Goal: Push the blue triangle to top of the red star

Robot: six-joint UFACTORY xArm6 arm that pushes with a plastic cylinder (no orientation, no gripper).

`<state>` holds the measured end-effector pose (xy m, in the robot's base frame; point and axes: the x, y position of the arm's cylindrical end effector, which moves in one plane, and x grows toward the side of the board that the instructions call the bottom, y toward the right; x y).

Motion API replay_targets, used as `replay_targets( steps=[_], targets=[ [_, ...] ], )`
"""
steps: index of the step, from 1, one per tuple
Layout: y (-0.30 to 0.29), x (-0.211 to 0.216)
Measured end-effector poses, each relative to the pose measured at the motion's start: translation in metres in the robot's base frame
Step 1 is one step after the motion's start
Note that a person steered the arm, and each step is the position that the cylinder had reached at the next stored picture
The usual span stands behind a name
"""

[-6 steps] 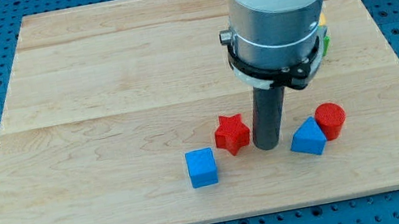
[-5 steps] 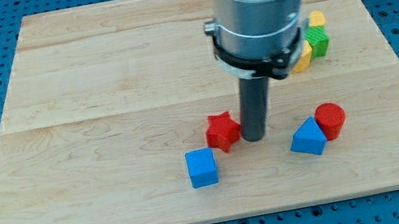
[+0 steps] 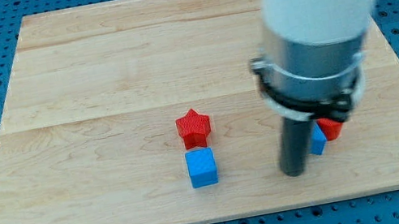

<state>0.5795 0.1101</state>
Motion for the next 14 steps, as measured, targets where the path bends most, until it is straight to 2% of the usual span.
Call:
replay_targets(
  steps=[1,4,5,7,8,9,11,13,14],
  targets=[
    [0.016,-0.007],
    [0.029,-0.077],
    [0.007,-0.108],
    [0.004,-0.139],
    [-0.026,-0.155],
    [-0.061,-0.156],
    [-0.09,-0.185],
    [-0.1,-0.174],
    [-0.097,-0.189]
  ],
)
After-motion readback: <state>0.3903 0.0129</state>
